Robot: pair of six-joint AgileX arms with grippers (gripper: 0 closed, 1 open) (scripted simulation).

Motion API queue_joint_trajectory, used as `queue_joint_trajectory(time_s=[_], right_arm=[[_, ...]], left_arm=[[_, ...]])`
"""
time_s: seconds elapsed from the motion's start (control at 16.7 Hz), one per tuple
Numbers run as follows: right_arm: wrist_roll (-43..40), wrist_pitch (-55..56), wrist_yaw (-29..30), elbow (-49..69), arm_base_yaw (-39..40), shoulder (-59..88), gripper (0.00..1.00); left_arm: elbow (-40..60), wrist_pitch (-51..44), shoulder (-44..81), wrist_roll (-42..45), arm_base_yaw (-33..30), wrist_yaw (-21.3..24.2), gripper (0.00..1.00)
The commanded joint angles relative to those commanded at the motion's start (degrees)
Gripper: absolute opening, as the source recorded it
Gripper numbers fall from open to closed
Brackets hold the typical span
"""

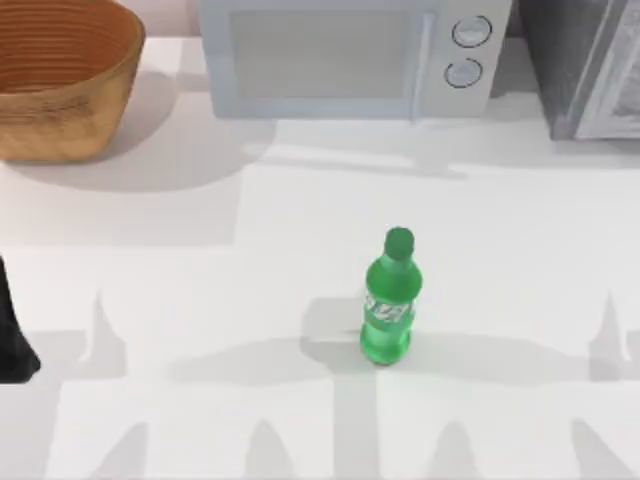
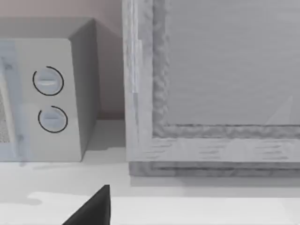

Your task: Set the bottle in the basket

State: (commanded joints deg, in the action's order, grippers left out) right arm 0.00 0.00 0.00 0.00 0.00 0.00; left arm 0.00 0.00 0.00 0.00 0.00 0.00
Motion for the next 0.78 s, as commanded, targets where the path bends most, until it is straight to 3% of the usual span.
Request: queue_joint_trajectory(time_s=[0.36,0.78], right_arm=[[0.00,0.00,0.00,0.00,0.00,0.00,1.00],[0.00,0.00,0.00,0.00,0.00,0.00,1.00]], left_arm=[[0.71,4.58,5.62,-0.15,-3.00,0.40,1.00],[4.40,27.07,32.74,-0.04,-16.90,1.67,1.00]])
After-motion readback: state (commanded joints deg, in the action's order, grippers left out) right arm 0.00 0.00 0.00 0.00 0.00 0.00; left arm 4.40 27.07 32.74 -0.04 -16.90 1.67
